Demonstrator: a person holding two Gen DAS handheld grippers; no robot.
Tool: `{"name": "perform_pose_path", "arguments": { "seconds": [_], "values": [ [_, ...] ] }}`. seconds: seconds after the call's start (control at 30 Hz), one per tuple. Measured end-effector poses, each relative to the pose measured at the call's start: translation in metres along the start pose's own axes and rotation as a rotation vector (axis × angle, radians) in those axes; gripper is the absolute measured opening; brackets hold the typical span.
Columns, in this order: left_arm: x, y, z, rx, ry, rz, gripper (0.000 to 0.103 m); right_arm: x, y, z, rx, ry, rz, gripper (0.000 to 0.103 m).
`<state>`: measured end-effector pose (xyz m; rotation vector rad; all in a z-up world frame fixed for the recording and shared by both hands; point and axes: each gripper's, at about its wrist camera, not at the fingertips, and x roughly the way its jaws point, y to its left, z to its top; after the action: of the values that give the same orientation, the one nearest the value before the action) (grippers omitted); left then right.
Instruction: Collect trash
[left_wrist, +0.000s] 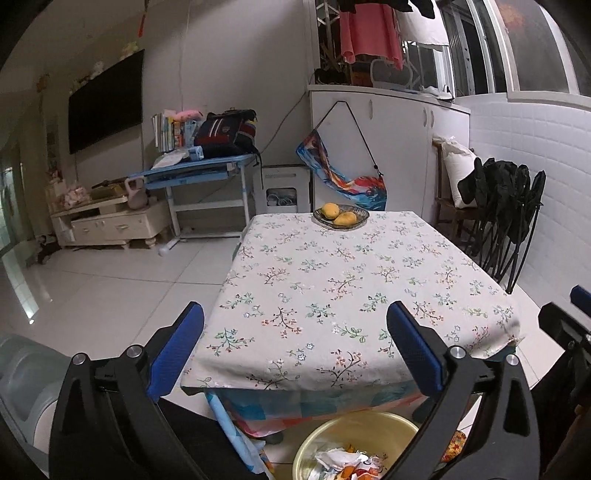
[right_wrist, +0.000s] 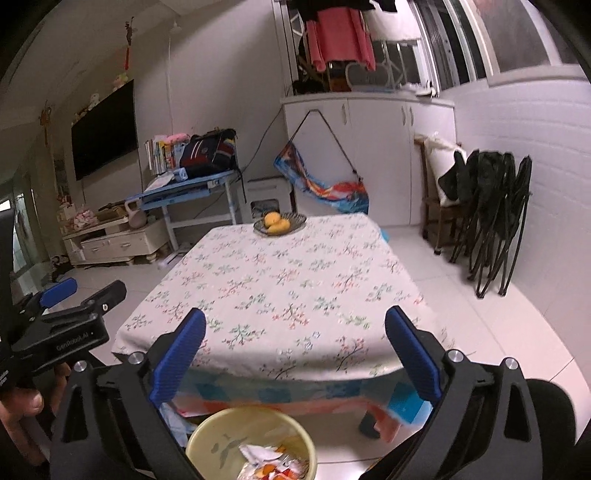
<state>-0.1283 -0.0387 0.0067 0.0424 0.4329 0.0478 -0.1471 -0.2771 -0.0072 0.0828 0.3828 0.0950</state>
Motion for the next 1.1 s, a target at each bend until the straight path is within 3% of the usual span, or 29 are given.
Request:
{"name": "perform_pose_path", "arguments": {
  "seconds": [0.3,1.1],
  "values": [
    [0.008,-0.004,0.000,0.009,0.031,0.019,0.096,0.006,0.002,0.007,-0.009,-0.038,-0.040,0.096],
    [0.016,0.000,-0.001,0.018,0.041,0.068,0.096,0.014,0.007,0.006,-0.031,-0.016,-0.071,0.096]
  ]
}}
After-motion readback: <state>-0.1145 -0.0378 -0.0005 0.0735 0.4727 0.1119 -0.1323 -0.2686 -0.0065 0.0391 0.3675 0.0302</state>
